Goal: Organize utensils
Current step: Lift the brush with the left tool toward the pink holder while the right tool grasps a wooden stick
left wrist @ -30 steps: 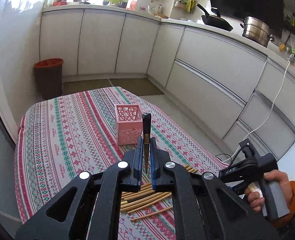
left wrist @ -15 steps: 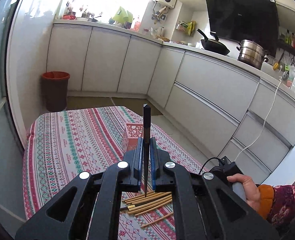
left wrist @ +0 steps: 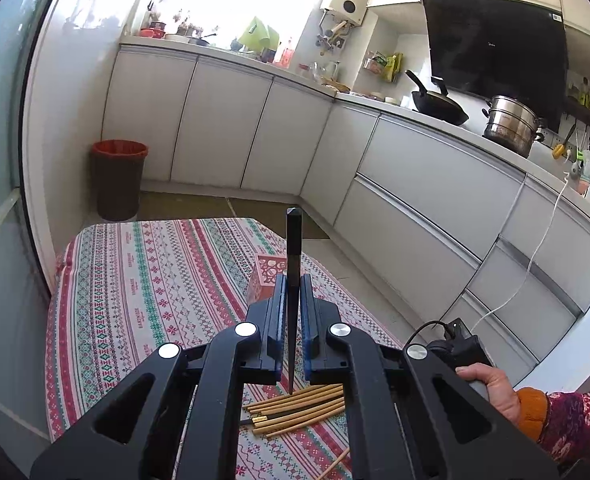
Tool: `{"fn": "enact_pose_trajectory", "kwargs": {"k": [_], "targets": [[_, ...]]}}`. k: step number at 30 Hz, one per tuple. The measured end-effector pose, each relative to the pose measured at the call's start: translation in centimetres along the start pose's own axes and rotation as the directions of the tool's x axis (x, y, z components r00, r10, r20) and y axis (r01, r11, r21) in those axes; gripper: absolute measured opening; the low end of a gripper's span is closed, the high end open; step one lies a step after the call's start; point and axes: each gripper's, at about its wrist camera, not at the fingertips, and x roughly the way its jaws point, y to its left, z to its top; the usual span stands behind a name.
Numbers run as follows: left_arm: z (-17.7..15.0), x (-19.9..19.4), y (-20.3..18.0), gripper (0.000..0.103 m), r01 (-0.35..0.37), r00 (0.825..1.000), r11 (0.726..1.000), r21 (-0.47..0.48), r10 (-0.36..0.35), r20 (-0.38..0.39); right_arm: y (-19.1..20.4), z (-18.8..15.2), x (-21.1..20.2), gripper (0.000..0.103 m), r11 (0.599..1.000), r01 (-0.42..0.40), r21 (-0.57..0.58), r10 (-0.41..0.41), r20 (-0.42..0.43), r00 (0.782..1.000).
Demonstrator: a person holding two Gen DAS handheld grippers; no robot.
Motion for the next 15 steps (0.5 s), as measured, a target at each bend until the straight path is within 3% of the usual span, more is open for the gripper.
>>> {"fn": "enact_pose_trajectory", "kwargs": {"k": [3, 6, 9, 15], "targets": [[0.9, 0.2, -0.8, 0.006, -0.016, 1.000, 1.000, -0.012, 0.016, 0.011, 2.3, -1.5, -4.6, 0.008, 0.976, -0.066, -0.209, 0.089, 0.101, 0.991], [2.1, 1.3, -1.7, 0.006, -0.034, 0.999, 0.999, -0.030, 0.034, 0.006, 4.8, -2.7, -10.4, 0.008, 0.911, -0.122, -0.393, 0.212, 0.197, 0.957], [3.6, 2.5, -3.0, 0.006, -0.092, 0.996, 0.996, 0.006, 0.092, 0.008, 7.7, -3.1, -15.9, 0.008, 0.832, -0.159, -0.532, 0.346, 0.273, 0.898], [8.1, 5.7, -4.2, 0.006, -0.160, 0.986, 0.987, -0.001, 0.160, 0.050, 13.8, -2.3, -22.4, 0.008, 0.694, -0.207, -0.690, 0.547, 0.318, 0.774]]}}
